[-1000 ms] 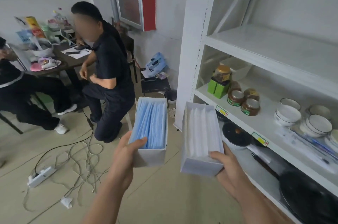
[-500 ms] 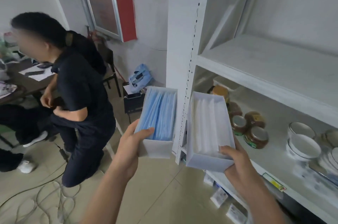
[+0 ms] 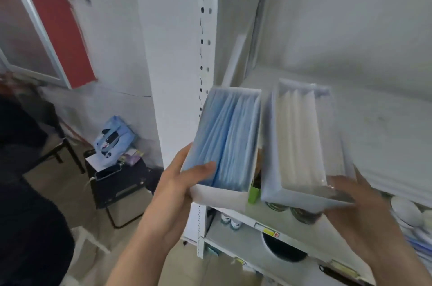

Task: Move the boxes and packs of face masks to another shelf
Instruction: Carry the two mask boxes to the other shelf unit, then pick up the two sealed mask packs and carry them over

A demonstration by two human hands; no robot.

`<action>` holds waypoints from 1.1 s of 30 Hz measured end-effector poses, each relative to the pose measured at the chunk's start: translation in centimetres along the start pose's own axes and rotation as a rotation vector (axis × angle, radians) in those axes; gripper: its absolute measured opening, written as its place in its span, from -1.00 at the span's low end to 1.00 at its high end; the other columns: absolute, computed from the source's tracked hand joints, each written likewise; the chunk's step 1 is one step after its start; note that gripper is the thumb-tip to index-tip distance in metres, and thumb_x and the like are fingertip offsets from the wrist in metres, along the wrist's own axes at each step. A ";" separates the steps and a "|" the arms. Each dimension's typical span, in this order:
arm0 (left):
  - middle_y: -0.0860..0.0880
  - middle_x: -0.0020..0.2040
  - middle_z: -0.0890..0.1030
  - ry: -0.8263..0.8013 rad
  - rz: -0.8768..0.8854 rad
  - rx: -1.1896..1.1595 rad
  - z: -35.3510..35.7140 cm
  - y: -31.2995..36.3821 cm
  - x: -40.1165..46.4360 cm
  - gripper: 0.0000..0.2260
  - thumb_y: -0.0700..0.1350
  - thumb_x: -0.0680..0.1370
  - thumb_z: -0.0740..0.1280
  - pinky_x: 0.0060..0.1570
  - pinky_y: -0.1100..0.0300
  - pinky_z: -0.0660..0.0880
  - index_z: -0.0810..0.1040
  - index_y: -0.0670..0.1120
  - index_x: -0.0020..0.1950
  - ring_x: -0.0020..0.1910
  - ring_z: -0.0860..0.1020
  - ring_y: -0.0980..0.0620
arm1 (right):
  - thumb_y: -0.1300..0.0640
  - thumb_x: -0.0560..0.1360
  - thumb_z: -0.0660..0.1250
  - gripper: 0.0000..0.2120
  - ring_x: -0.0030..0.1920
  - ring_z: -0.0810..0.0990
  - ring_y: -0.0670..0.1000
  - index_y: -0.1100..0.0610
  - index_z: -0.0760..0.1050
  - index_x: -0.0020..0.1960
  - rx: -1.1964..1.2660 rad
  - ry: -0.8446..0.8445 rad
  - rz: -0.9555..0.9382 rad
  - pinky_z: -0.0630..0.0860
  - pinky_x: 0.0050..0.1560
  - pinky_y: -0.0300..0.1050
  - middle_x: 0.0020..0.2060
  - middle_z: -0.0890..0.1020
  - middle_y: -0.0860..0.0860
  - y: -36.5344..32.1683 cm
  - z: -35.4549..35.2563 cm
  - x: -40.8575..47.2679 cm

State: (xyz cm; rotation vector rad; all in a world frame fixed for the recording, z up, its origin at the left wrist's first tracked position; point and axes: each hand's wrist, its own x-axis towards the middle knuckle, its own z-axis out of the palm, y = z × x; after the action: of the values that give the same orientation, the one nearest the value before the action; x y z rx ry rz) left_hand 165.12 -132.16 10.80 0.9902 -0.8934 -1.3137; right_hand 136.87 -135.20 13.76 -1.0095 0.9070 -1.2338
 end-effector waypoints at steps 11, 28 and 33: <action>-0.06 0.25 0.64 -0.015 -0.034 0.145 5.9 3.5 18.5 -0.36 0.09 0.33 0.56 0.19 -0.14 0.60 0.50 0.09 0.39 0.17 0.65 -0.09 | 0.12 0.33 0.36 -0.47 -0.05 0.63 0.08 0.02 0.44 0.31 -0.076 0.244 -0.022 0.56 -0.18 -0.01 0.05 0.64 0.08 -2.8 -0.6 14.2; 0.11 0.11 0.60 0.121 0.287 0.409 7.0 2.2 24.6 -0.52 0.36 0.59 0.15 0.17 0.13 0.48 0.56 0.08 0.29 0.26 0.54 0.02 | -0.52 0.34 0.25 -0.34 0.03 0.73 0.14 -0.03 0.69 0.09 -0.123 0.355 0.025 0.61 0.15 0.18 0.00 0.75 0.09 -0.7 0.5 18.9; -0.17 0.29 0.51 0.054 1.115 0.603 9.1 2.5 21.6 -0.73 -0.10 0.64 0.33 0.36 0.09 0.37 0.57 -0.17 0.30 0.32 0.45 -0.09 | -0.30 0.51 0.25 -0.54 0.15 0.61 -0.08 -0.02 0.59 0.22 -0.457 0.694 -0.292 0.52 0.25 -0.05 0.14 0.66 -0.10 0.0 -2.1 14.0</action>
State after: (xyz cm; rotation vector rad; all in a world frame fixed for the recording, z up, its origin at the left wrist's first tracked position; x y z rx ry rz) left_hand 158.87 -154.36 15.72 0.7326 -1.5272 -0.0615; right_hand 136.57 -149.38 12.90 -1.1073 1.6793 -1.7159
